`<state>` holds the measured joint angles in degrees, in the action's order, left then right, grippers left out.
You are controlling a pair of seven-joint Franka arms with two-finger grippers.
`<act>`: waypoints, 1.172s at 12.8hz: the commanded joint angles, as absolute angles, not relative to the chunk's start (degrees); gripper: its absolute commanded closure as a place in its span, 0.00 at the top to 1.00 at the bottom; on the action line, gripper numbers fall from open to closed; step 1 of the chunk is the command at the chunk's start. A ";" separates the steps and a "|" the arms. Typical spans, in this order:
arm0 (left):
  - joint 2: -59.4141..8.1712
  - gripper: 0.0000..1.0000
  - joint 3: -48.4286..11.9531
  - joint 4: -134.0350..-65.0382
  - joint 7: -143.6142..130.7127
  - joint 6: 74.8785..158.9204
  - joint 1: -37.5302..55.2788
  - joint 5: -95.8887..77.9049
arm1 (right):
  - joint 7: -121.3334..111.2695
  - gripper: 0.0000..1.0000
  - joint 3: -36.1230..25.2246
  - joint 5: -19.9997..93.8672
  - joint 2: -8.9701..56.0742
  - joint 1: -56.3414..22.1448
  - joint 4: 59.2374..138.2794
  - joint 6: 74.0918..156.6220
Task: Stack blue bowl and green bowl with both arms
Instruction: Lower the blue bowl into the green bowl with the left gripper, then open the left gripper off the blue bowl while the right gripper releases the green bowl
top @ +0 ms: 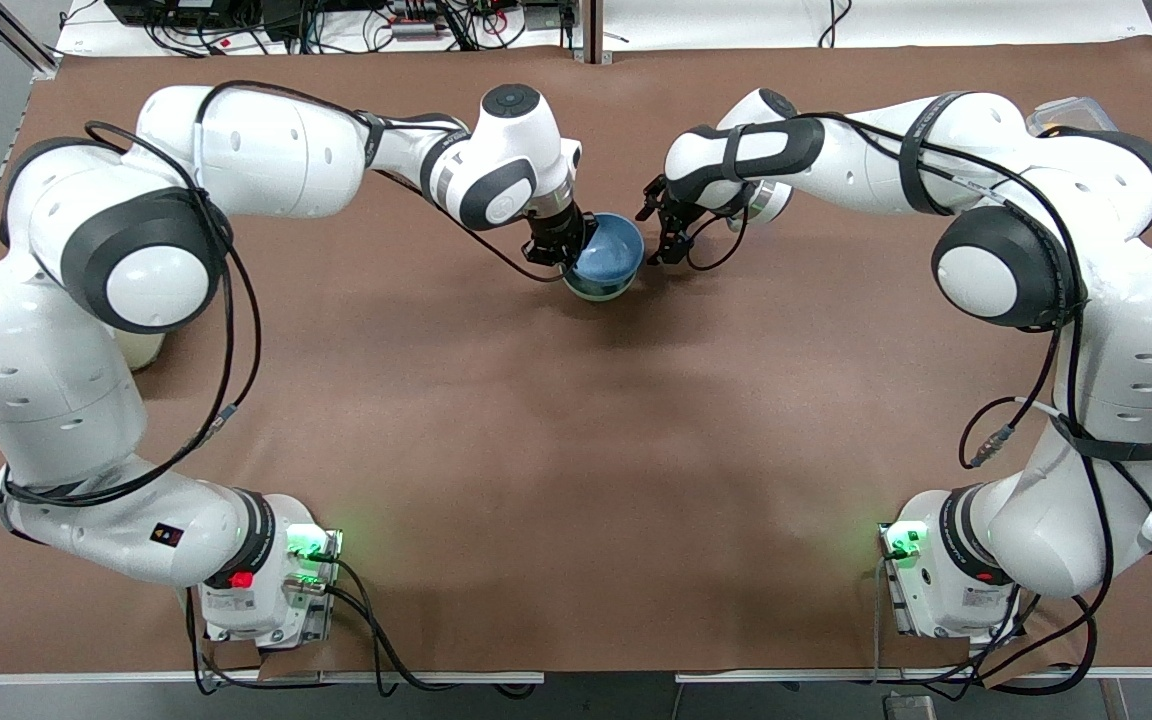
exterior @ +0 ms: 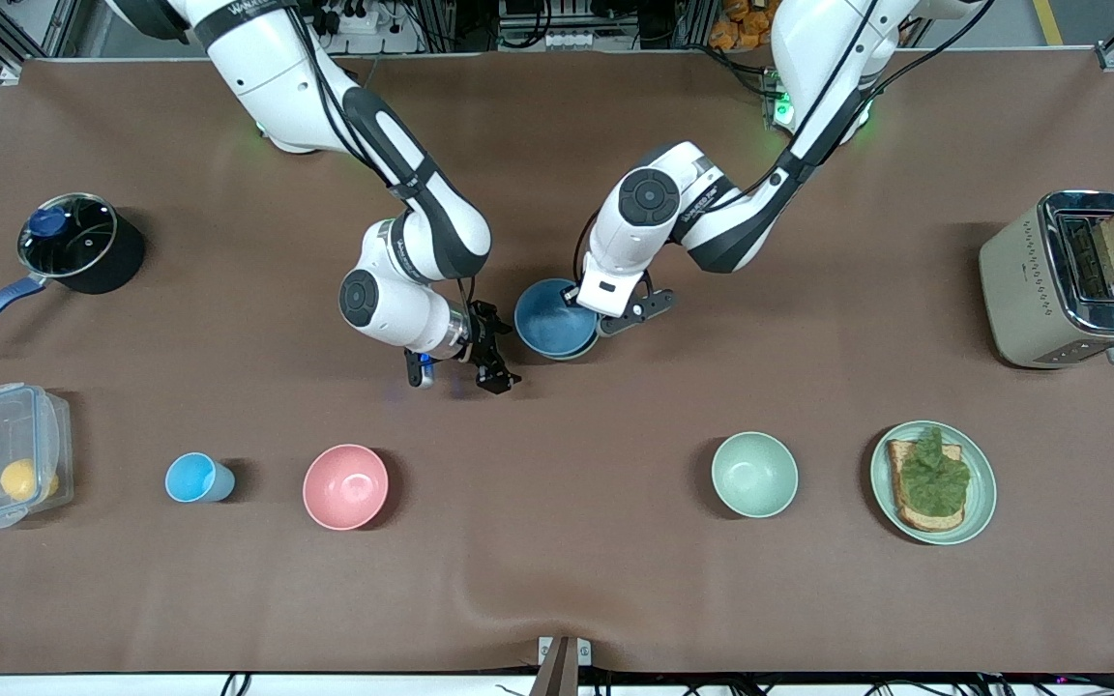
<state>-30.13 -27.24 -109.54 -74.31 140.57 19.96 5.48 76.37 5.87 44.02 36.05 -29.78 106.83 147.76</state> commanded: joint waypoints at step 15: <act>-17.26 1.00 -26.37 -108.19 -79.10 133.70 15.75 8.60 | 67.68 1.00 3.18 42.73 31.48 -25.93 107.40 133.88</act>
<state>-24.97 -26.50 -106.50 -77.57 137.95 18.01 6.01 69.26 4.47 43.73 35.07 -27.36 106.10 138.45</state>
